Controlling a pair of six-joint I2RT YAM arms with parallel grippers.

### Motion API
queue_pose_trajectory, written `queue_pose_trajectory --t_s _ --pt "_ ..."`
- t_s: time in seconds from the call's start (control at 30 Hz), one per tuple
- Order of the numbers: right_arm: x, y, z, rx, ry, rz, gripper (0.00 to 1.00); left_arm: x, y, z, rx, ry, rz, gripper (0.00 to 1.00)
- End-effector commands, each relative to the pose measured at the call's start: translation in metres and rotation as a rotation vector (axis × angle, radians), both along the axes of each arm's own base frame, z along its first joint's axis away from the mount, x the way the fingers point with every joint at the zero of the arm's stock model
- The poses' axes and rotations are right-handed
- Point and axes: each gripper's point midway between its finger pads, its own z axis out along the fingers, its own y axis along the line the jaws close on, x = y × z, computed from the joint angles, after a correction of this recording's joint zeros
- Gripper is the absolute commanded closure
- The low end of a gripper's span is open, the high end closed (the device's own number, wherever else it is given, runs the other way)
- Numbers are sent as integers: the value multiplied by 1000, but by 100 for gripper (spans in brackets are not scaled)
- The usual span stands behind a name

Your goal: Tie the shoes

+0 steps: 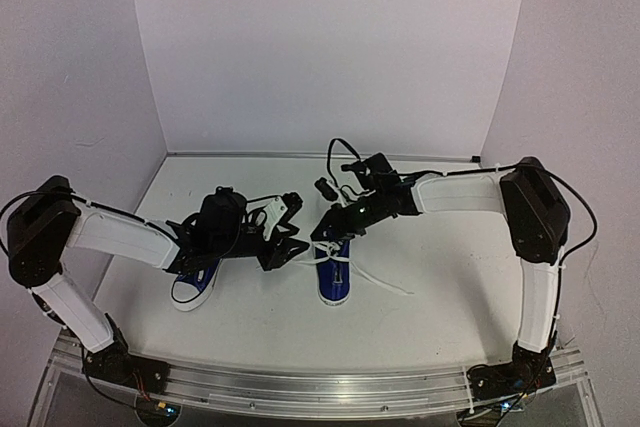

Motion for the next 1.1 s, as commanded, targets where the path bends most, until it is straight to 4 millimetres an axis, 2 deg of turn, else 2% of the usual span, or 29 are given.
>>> queue_pose_trajectory --t_s 0.0,0.2,0.33,0.47,0.63,0.83,1.07 --pt "-1 12 12 31 -11 23 84 11 -2 15 -174 52 55 53" --pt "-8 8 30 48 -32 45 62 7 -19 0 -217 128 -33 53" --pt "-3 1 53 68 -71 24 60 11 -24 -9 -229 148 -37 52" --pt "18 -21 65 60 -101 -47 60 17 -26 -17 -239 173 -36 52" --pt "40 -44 37 -89 -117 -114 64 23 -34 -20 -253 185 -58 52" --pt "43 -48 10 -171 -91 -97 71 32 -41 -17 -281 185 -73 56" --pt "38 -46 -4 -224 -90 -54 75 30 -41 -21 -276 199 -88 80"
